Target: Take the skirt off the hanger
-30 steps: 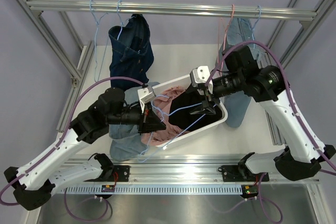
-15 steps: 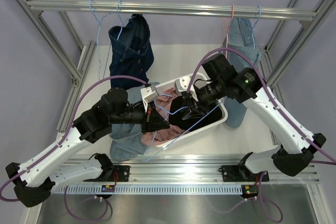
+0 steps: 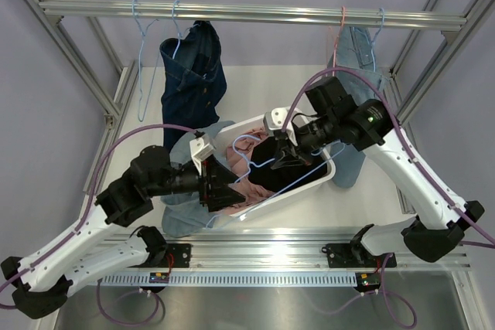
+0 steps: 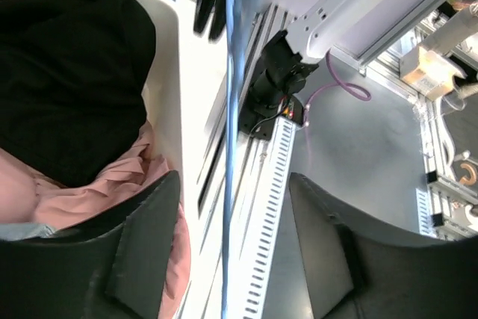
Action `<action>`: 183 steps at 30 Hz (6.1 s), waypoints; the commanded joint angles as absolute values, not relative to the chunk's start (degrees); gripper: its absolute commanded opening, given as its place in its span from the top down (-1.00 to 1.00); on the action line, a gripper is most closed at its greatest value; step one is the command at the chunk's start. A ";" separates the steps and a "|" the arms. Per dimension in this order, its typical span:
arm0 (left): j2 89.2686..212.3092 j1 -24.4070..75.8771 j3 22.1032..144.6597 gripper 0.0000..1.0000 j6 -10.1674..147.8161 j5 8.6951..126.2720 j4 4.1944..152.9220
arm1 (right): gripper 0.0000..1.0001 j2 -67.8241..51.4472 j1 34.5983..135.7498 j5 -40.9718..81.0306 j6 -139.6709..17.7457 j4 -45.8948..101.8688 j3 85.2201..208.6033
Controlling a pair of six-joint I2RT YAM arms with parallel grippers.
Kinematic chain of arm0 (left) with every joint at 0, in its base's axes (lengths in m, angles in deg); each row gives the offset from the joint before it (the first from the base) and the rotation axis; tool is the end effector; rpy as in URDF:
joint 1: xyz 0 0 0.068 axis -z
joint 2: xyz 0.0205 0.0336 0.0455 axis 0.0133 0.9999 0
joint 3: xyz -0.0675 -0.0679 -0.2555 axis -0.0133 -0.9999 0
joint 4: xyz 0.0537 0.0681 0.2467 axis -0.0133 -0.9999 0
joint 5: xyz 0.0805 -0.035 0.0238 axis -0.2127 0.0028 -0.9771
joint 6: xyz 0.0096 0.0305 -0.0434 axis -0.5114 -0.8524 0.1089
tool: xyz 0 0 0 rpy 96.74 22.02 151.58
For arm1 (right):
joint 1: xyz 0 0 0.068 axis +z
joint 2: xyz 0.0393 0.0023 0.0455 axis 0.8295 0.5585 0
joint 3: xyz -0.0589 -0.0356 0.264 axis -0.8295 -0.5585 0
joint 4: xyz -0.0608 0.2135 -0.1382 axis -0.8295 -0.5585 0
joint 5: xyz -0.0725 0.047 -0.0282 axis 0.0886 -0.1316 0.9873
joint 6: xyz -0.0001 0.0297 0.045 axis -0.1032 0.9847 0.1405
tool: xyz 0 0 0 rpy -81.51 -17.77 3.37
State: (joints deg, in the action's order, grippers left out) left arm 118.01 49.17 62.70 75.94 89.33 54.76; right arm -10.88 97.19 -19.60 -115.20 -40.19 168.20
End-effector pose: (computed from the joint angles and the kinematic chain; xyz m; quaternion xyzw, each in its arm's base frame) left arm 0.0899 -0.1347 0.3660 0.3592 0.6834 -0.5072 0.3830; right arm 0.1657 0.1795 0.4314 -0.6991 0.5216 0.3593 0.3317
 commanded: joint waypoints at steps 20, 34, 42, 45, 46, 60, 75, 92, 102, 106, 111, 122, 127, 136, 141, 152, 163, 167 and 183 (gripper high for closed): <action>111.24 49.33 52.87 0.37 82.21 87.08 78.92 | 1.00 -18.78 86.46 -37.28 -104.08 -29.78 160.05; 106.25 49.33 59.72 1.00 75.18 80.94 62.42 | -0.39 -22.99 83.56 -33.24 -100.21 -28.19 160.74; 103.42 49.33 69.74 1.00 71.04 68.20 45.79 | -0.92 -28.88 74.18 -29.38 -96.00 -24.95 163.48; 105.00 49.25 73.16 1.00 69.90 63.63 42.89 | -0.92 -31.08 70.91 -29.11 -92.92 -21.87 162.60; 105.70 49.25 74.13 1.00 69.64 61.62 42.27 | -0.92 -32.39 68.81 -29.37 -91.61 -21.08 161.12; 129.42 49.07 89.16 1.00 63.75 42.98 51.83 | -0.99 -50.33 57.89 -31.92 -76.22 6.69 126.23; 154.99 43.27 107.09 1.00 66.21 45.95 62.75 | -0.99 -53.85 52.80 -33.24 -77.71 7.49 121.38; 162.66 41.07 108.95 1.00 69.81 48.06 60.55 | -0.99 -54.82 52.27 -33.68 -78.06 7.14 121.20; 155.12 41.07 103.94 -0.29 72.27 51.40 59.58 | -0.99 -55.26 50.86 -35.17 -78.41 6.87 121.20; 147.82 41.07 97.28 -0.75 72.45 50.79 59.06 | -0.99 -55.34 50.25 -36.48 -79.73 5.91 121.38; 137.45 41.07 89.10 -0.94 76.48 47.28 55.19 | -0.99 -55.34 49.72 -37.72 -80.70 5.12 121.46; 113.20 41.16 67.83 -0.96 93.72 33.21 40.69 | -0.99 -54.47 48.49 -37.63 -80.96 5.11 121.29; 112.82 41.07 64.39 -0.98 91.09 30.05 37.26 | -0.99 -54.29 47.70 -38.07 -80.43 5.38 121.11; 121.87 38.45 63.60 -0.97 87.57 27.66 38.13 | -0.99 -54.46 46.12 -39.39 -79.64 5.73 120.85; 121.70 34.23 60.79 -0.91 88.71 31.97 39.71 | -0.99 -54.47 45.85 -40.00 -79.55 5.82 120.94; 117.93 28.59 54.37 0.34 91.43 39.80 41.56 | -0.99 -54.82 45.76 -40.36 -79.55 5.64 121.11; 108.26 27.80 63.23 1.00 86.96 48.38 39.97 | -0.99 -54.99 45.68 -40.53 -79.29 5.82 121.11; 106.23 27.80 70.68 1.00 84.67 56.66 43.40 | -0.99 -54.90 45.59 -40.62 -79.20 5.82 121.11; 127.13 27.80 101.99 1.00 84.40 74.59 59.84 | -0.99 -54.99 45.32 -40.62 -79.20 5.73 121.20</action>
